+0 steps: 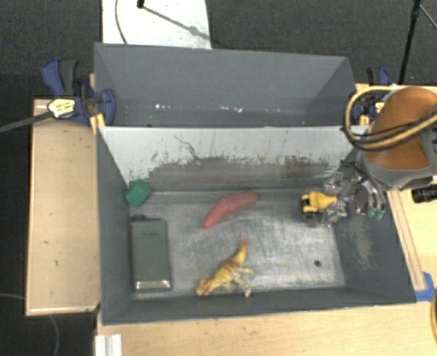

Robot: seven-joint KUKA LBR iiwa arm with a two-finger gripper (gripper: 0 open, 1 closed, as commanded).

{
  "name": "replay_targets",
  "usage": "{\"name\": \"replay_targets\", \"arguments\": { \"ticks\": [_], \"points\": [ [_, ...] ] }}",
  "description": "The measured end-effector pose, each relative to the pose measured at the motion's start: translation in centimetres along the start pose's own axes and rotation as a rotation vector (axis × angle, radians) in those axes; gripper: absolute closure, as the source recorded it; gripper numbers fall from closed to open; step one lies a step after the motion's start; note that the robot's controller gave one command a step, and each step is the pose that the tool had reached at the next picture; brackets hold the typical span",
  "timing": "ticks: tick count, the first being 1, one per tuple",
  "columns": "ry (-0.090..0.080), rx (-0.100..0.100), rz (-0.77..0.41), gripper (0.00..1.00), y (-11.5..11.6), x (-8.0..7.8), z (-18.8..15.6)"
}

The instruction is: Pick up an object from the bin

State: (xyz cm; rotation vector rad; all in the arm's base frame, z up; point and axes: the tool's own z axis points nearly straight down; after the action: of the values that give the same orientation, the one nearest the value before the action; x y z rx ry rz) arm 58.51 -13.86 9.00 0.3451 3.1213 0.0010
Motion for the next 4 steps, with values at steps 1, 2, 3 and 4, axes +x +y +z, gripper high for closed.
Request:
{"name": "replay_targets", "arguments": {
  "ticks": [1,2,3,4],
  "points": [
    [-0.004,0.0,0.0,1.0,0.0,-0.1,-1.0],
    [-0.001,0.0,-0.001,1.0,0.0,-0.1,-1.7],
    [-0.002,0.0,-0.002,1.0,0.0,-0.1,-2.8],
    [-0.005,0.0,-0.002,1.0,0.0,-0.2,-3.5]
  ]
}}
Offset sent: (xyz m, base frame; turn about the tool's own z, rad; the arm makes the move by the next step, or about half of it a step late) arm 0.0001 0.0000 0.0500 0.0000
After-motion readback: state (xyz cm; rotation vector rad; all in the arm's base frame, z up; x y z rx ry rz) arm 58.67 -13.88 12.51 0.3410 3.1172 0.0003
